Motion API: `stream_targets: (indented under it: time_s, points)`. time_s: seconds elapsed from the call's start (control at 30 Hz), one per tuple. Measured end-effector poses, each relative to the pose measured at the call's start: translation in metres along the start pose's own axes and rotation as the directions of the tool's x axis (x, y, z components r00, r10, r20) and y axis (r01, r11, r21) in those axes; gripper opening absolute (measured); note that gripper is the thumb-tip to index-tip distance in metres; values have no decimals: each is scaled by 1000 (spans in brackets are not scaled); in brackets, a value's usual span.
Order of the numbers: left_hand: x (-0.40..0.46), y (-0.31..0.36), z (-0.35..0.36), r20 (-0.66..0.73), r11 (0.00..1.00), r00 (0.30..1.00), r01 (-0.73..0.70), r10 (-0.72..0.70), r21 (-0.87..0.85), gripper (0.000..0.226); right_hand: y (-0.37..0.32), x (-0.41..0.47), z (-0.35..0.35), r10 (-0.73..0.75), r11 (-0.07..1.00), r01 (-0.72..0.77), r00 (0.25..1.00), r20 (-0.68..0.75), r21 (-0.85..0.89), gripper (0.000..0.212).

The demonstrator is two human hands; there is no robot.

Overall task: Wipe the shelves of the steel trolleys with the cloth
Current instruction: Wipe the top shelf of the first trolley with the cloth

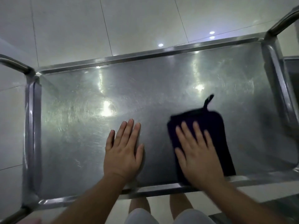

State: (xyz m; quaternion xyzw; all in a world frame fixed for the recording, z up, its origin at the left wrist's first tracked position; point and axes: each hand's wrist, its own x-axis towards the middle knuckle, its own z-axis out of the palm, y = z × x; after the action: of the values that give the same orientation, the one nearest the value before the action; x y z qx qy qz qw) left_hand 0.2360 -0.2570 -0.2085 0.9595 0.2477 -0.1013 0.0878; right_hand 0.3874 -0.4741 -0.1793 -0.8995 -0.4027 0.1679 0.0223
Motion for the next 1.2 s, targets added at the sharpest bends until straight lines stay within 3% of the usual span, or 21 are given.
stream_targets:
  time_s: [0.07, 0.17, 0.27, 0.5, 0.63, 0.77, 0.93, 1.2]
  points:
    - [0, 1, 0, 3, 1000, 1000, -1, 1, -1, 68, -15, -56, 20, -48, 999, 49, 998, 30, -21, 64]
    - [0, -1, 1, 0, 1000, 1000, -7, 7, -9, 69, -23, -61, 24, -81, 996, 83, 994, 70, -25, 65]
    - [2, -1, -1, 7, 1000, 1000, -2, 2, -10, 71, -21, -4, 10, -118, 993, 118, 992, 40, -21, 65]
    - [2, -1, -2, -4, 1000, 1000, -12, 12, -16, 68, -22, 222, -49, 72, 997, -72, 994, -77, 5, 67]
    - [3, -1, 1, -13, 1000, 1000, -14, 14, -11, 67, -30, 275, -60, 102, 995, -99, 988, -112, 35, 69]
    - [1, 0, 2, -25, 1000, 1000, -11, 10, -14, 68, -38, 234, -47, 11, 1000, -11, 995, -95, 5, 68]
    - [1, -2, 3, -40, 1000, 999, -15, 15, -13, 69, -48, 121, -11, -88, 996, 87, 992, -94, -18, 66]
    - [1, -3, 7, -83, 999, 996, -30, 27, -35, 68, -45, -40, 24, -173, 985, 175, 982, 81, -13, 76]
